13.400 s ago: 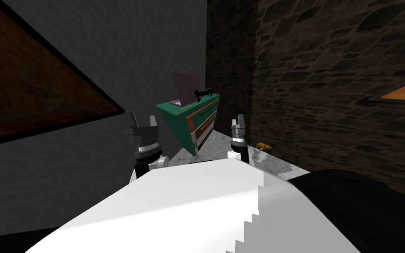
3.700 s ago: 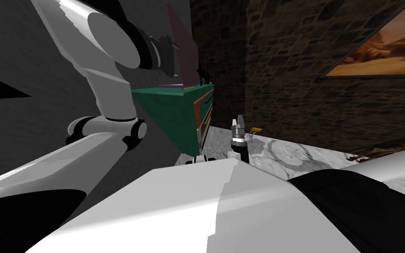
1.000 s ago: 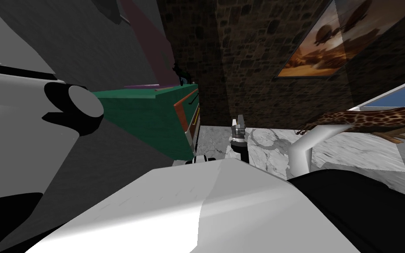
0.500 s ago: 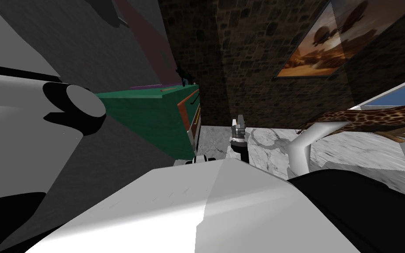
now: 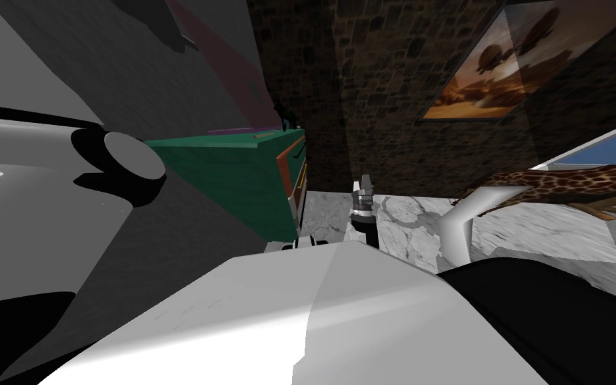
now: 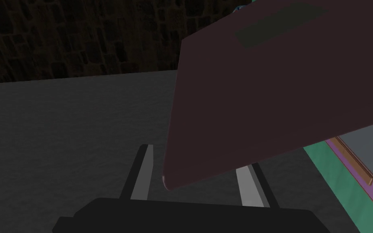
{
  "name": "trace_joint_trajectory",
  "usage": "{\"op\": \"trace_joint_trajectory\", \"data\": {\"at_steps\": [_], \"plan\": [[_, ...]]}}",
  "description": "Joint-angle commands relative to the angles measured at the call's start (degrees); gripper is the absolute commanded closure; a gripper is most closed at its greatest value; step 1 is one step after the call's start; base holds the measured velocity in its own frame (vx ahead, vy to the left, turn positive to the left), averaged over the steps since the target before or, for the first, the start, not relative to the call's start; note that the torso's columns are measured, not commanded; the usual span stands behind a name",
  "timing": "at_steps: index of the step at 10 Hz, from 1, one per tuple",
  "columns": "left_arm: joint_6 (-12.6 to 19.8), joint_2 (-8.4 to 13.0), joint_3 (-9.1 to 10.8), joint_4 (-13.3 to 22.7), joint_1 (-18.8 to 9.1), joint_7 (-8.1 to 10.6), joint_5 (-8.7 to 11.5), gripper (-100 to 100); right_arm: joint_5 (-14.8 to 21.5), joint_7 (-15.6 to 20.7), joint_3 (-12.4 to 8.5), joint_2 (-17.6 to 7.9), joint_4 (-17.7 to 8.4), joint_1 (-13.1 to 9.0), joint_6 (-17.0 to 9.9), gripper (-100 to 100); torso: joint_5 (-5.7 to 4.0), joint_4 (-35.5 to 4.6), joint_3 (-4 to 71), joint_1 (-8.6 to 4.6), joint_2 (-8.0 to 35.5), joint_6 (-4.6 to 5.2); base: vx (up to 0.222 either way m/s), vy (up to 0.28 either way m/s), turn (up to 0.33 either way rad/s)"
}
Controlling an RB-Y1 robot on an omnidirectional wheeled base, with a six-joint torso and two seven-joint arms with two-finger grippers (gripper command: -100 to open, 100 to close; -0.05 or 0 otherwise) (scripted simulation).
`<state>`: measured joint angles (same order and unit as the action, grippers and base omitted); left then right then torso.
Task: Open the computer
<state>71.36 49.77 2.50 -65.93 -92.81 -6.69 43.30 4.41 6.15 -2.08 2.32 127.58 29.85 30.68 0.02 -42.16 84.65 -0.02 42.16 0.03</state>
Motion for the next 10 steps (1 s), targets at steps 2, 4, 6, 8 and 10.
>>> {"op": "trace_joint_trajectory", "data": {"at_steps": [2, 4, 6, 8, 10], "plan": [[-3.4, -1.4, 3.48, 3.7, 2.6, 3.95, 0.3, 100, 0.0, 0.0, 0.0, 0.0, 0.0, 0.0, 0.0, 0, 0.01, 0.0, 0.0, 0.03, 0.0, 0.02, -0.037, 0.033, 0.011], [-5.1, -2.1, 5.25, 5.5, 3.9, 5.88, 0.4, 100, 0.0, 0.0, 0.0, 0.0, 0.0, 0.0, 0.0, 0, -0.04, -0.1, -0.1, -0.04, 0.1, 0.01, -0.023, 0.028, 0.019], [-6.7, -2.8, 7.01, 7.2, 5.2, 7.81, 0.5, 100, 0.0, 0.0, 0.0, 0.0, 0.0, 0.0, 0.0, 0, -0.06, -0.2, -0.1, -0.05, 0.1, 0.01, -0.023, 0.031, 0.011], [-6.9, -3.0, 7.24, 7.5, 5.6, 8.04, 0.5, 100, 0.0, 0.0, 0.0, 0.0, 0.0, 0.0, 0.0, 0, -0.04, -0.2, -0.1, 0.00, 0.2, -0.03, -0.016, 0.021, 0.010], [-9.6, -4.3, 10.06, 9.5, 8.0, 10.87, 1.4, 100, 0.0, 0.0, 0.0, 0.0, 0.0, 0.0, 0.0, 0, -0.05, -0.2, -0.2, -0.04, 0.2, -0.04, -0.030, 0.013, 0.031]]}}
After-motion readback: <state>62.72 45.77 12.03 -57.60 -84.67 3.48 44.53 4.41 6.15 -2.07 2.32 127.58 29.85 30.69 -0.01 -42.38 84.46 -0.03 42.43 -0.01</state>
